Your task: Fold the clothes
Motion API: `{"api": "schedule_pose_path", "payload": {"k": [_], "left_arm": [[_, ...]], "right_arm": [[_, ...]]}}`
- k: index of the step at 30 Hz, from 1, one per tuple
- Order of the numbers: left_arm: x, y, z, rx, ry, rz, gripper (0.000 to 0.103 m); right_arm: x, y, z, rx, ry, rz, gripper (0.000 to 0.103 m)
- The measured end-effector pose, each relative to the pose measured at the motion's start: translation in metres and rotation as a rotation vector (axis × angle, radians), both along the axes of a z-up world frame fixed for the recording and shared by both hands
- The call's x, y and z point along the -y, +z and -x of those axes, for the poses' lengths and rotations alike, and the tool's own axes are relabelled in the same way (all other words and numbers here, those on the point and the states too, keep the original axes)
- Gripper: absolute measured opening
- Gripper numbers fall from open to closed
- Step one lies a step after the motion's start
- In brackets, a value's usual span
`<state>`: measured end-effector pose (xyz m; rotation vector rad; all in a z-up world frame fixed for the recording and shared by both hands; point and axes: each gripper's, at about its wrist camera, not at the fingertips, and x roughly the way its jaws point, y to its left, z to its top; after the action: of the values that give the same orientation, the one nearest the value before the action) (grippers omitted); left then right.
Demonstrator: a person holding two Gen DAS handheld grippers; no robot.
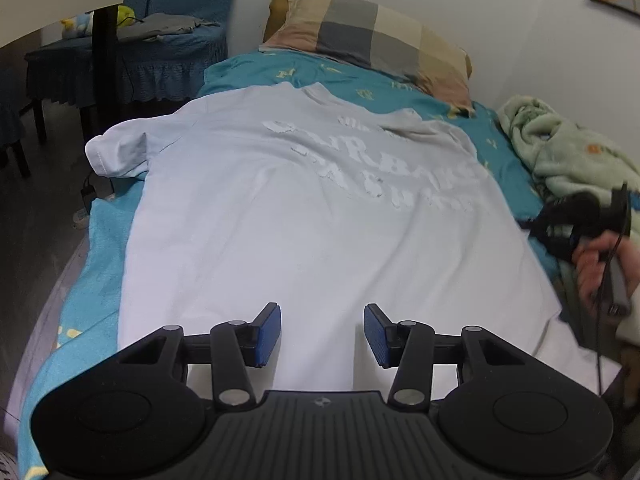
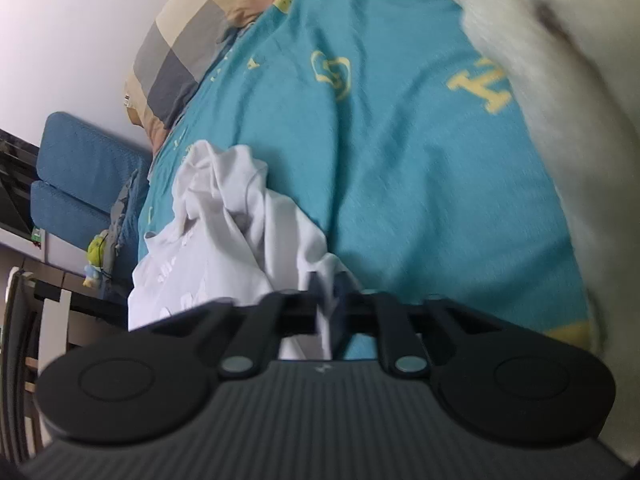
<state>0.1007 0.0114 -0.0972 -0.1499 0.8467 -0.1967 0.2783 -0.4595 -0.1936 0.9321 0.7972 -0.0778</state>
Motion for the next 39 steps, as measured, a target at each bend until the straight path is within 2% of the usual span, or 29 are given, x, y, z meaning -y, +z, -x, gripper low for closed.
{"api": "schedule_pose_path", "payload": {"k": [2, 5, 8, 10, 13, 15, 18, 23, 25, 28, 30, 33, 35, 37, 39], "left_arm": [[-0.010, -0.009, -0.004, -0.011, 0.023, 0.017, 0.045], [-0.016, -0.007, -0.007, 0.001, 0.042, 0.039, 0.044], [-0.020, -0.005, -0.011, 0.049, 0.039, 0.044, 0.044], [-0.017, -0.004, -0.013, 0.056, 0.038, 0.044, 0.044], [-0.013, -0.006, -0.017, 0.041, 0.033, 0.056, 0.044], [-0.011, -0.010, -0.020, 0.038, 0.033, 0.042, 0.044], [-0.011, -0.014, -0.024, 0.022, 0.042, 0.023, 0.044], [-0.013, -0.014, -0.028, 0.021, 0.058, 0.028, 0.044], [-0.016, -0.011, -0.028, 0.036, 0.063, 0.039, 0.044], [-0.018, -0.010, -0.029, 0.073, 0.071, 0.020, 0.044], [-0.022, -0.009, -0.031, 0.083, 0.089, 0.015, 0.044], [-0.031, -0.004, -0.030, 0.100, 0.121, 0.047, 0.044], [-0.035, -0.001, -0.028, 0.125, 0.128, 0.048, 0.044], [-0.040, 0.002, -0.025, 0.145, 0.140, 0.042, 0.044], [-0.048, 0.002, -0.024, 0.152, 0.158, 0.069, 0.044]], "right_arm": [[0.005, 0.017, -0.004, 0.056, -0.051, 0.045, 0.004], [0.014, 0.048, -0.013, 0.162, -0.105, 0.152, 0.004], [0.031, 0.070, -0.020, 0.205, -0.178, 0.315, 0.004], [0.045, 0.079, -0.019, 0.231, -0.250, 0.400, 0.004], [0.065, 0.081, -0.020, 0.237, -0.352, 0.458, 0.004], [0.070, 0.078, -0.026, 0.245, -0.359, 0.492, 0.004], [0.060, 0.074, -0.039, 0.233, -0.321, 0.563, 0.004], [0.031, 0.085, -0.054, 0.223, -0.236, 0.581, 0.004], [0.013, 0.099, -0.056, 0.255, -0.188, 0.555, 0.004], [-0.022, 0.125, -0.051, 0.332, -0.108, 0.426, 0.004], [-0.059, 0.143, -0.050, 0.372, -0.028, 0.395, 0.004], [-0.125, 0.158, -0.060, 0.390, 0.118, 0.362, 0.004], [-0.173, 0.150, -0.075, 0.395, 0.199, 0.380, 0.004], [-0.210, 0.132, -0.088, 0.367, 0.259, 0.397, 0.005], [-0.240, 0.110, -0.098, 0.335, 0.308, 0.394, 0.005]]}}
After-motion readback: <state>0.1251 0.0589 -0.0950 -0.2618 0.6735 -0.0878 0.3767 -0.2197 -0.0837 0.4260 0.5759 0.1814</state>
